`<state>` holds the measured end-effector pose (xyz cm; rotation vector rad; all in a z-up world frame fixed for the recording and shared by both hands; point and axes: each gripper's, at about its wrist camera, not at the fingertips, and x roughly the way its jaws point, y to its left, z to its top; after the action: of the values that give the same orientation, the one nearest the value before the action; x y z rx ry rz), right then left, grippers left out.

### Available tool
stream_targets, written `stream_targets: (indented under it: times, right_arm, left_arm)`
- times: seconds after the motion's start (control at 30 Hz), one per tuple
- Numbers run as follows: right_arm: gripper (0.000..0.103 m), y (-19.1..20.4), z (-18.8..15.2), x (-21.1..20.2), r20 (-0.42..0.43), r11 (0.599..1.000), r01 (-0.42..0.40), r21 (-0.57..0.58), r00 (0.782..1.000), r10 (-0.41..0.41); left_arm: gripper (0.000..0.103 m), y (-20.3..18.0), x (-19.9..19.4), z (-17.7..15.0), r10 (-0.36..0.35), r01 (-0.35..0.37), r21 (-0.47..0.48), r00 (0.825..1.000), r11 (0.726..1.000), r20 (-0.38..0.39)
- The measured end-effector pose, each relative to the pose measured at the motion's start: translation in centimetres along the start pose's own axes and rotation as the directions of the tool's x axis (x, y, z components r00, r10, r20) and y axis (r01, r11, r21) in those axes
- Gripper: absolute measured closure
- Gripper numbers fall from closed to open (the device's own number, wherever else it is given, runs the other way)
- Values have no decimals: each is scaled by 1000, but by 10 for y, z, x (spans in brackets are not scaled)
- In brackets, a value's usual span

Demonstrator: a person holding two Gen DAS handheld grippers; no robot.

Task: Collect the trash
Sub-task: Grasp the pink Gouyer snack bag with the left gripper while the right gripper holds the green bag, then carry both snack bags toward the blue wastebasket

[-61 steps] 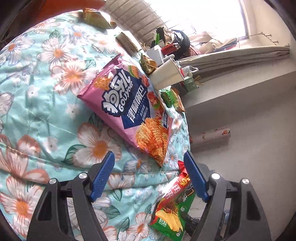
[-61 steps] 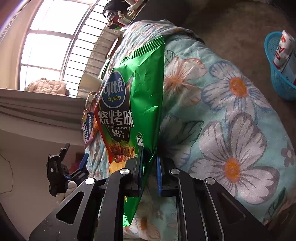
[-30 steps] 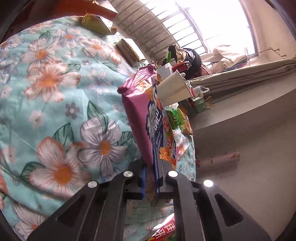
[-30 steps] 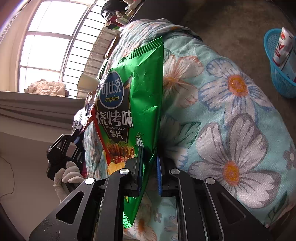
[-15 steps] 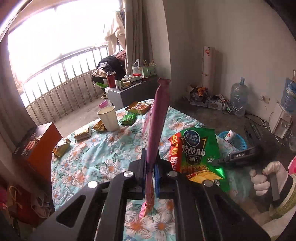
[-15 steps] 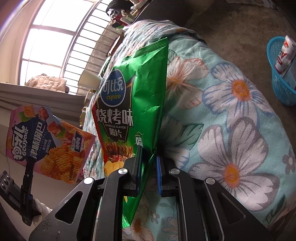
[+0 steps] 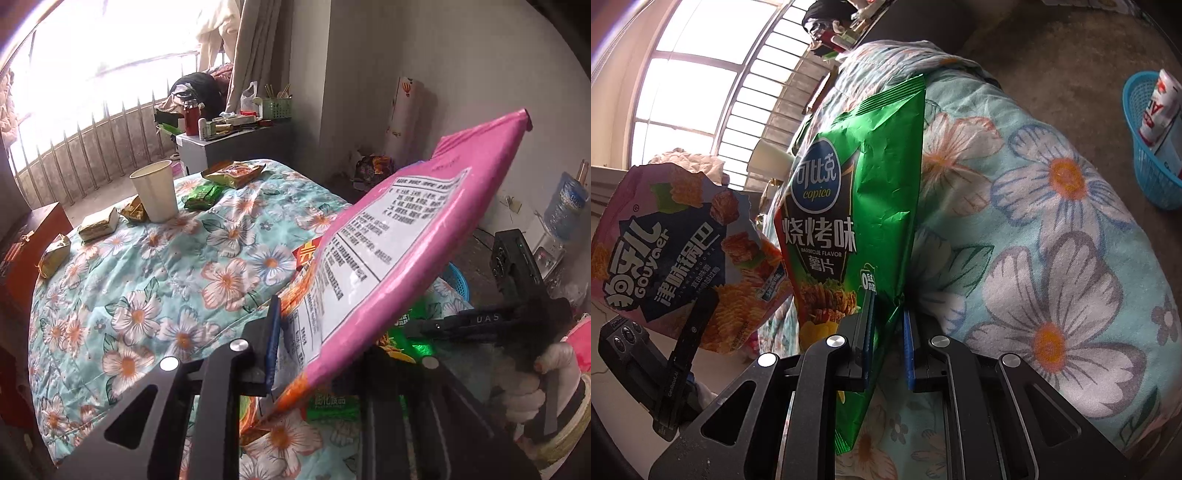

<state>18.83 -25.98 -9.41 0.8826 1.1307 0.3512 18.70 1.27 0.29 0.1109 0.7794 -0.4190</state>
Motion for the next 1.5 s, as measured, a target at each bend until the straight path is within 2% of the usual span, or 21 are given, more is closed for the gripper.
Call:
stream_targets:
  times: [0.07, 0.37, 0.97, 1.1, 1.23, 1.37, 1.5]
  right_arm:
    - [92, -1, 0, 0, 0, 1000, -10, 7, 1000, 10]
    - [95, -3, 0, -15, 29, 998, -54, 13, 998, 54]
    - [97, -12, -1, -24, 40, 997, -77, 29, 996, 75]
    - [98, -14, -1, -27, 47, 996, -86, 35, 995, 84]
    - [99, -12, 0, -35, 64, 993, -110, 29, 992, 108]
    - [100, -10, 0, -48, 112, 991, -133, 8, 985, 131]
    - [100, -26, 5, -72, 182, 988, -154, 24, 972, 148]
  left_arm:
    - [90, -2, 2, 1, 12, -12, -5, 1000, 1000, 0]
    - [95, -24, -2, 10, 113, -115, 77, 993, 990, 25]
    - [96, -38, -7, 14, 168, -175, 126, 984, 977, 64]
    - [96, -38, -8, 15, 157, -163, 117, 986, 980, 64]
    - [96, -36, -17, 17, 110, -118, 95, 991, 988, 82]
    - [96, -37, -23, 23, 30, -37, 74, 995, 997, 92]
    - [96, -48, -20, 37, -71, 65, 66, 994, 996, 89]
